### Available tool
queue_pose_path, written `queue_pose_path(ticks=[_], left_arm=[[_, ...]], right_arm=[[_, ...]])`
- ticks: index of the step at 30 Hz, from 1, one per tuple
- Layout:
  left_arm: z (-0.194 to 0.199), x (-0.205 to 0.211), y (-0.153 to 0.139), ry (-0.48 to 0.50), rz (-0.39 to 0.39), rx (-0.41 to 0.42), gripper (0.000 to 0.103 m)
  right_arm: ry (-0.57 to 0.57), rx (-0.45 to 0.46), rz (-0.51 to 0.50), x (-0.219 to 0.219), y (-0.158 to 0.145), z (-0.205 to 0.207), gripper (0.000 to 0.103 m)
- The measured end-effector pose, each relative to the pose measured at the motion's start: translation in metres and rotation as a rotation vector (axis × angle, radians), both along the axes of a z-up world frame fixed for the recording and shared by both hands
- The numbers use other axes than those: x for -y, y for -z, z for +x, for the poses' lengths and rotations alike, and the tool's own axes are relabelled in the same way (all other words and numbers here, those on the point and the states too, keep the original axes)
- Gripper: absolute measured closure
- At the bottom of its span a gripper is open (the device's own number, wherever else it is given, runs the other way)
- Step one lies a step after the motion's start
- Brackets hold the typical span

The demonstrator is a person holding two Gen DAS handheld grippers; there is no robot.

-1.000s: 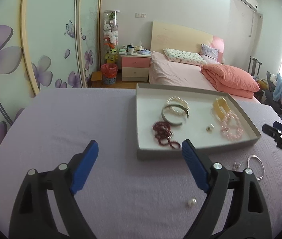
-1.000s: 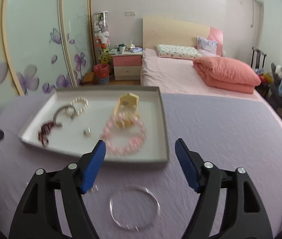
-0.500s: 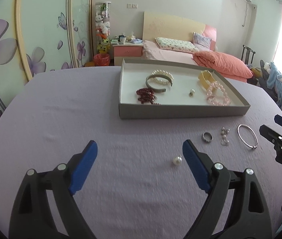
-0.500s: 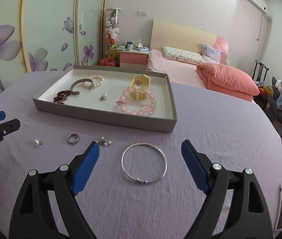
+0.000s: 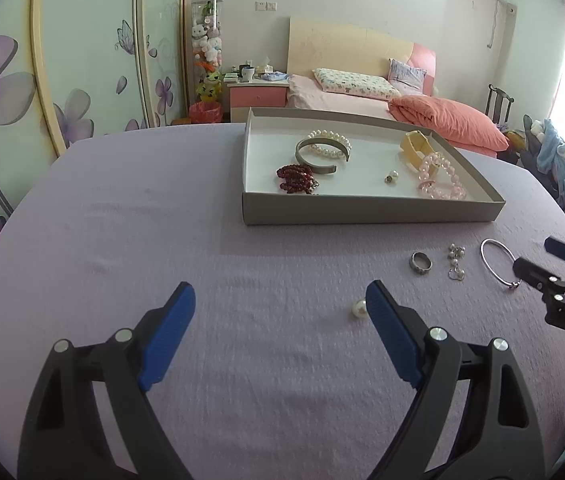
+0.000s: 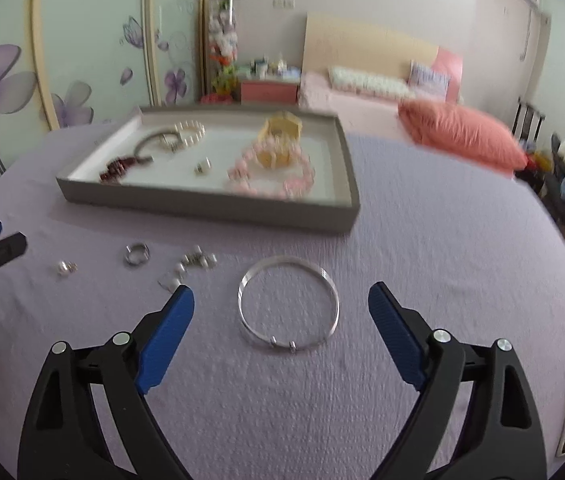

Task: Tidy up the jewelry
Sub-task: 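Grasp the second white pearl with the left gripper while the right gripper grasps the silver bangle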

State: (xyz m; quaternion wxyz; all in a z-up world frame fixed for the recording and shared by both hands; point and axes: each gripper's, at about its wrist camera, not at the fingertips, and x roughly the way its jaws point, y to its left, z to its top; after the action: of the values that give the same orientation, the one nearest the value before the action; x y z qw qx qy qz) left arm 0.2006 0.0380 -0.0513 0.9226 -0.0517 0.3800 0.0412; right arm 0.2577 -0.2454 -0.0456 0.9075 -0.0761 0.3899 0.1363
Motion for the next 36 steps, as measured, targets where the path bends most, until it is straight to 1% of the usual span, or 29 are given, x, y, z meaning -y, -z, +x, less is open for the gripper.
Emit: queue_pose_path(ticks=[4, 9, 13, 19, 20, 21, 29, 35, 36], left_arm=[[-0.001, 0.001, 0.002, 0.010, 0.003, -0.007, 0.016], [-0.002, 0.005, 0.004, 0.026, 0.002, -0.014, 0.016], [-0.004, 0.009, 0.007, 0.049, 0.003, -0.023, 0.016], [-0.006, 0.016, 0.012, 0.086, 0.009, -0.036, 0.016], [-0.007, 0.018, 0.013, 0.092, 0.010, -0.038, 0.016], [-0.007, 0.018, 0.014, 0.094, 0.010, -0.040, 0.016], [-0.003, 0.024, 0.022, 0.110, 0.013, -0.066, 0.016], [0.003, 0.036, 0.023, 0.114, 0.035, -0.078, 0.016], [0.004, 0.039, 0.023, 0.115, 0.040, -0.080, 0.018]], right_arm=[[0.009, -0.099, 0.014, 0.005, 0.017, 0.009, 0.012], [0.014, -0.160, 0.038, 0.002, 0.030, 0.015, 0.011], [0.015, -0.130, 0.027, -0.003, 0.033, 0.021, 0.011], [0.012, -0.125, 0.029, -0.001, 0.031, 0.029, 0.013], [0.010, -0.120, 0.030, -0.001, 0.030, 0.029, 0.021], [0.007, -0.111, 0.031, -0.001, 0.028, 0.028, 0.031], [0.003, -0.112, 0.037, 0.005, 0.024, 0.021, 0.032], [0.028, -0.103, 0.120, 0.019, 0.012, 0.018, 0.032], [0.028, -0.098, 0.129, 0.020, 0.010, 0.017, 0.032]])
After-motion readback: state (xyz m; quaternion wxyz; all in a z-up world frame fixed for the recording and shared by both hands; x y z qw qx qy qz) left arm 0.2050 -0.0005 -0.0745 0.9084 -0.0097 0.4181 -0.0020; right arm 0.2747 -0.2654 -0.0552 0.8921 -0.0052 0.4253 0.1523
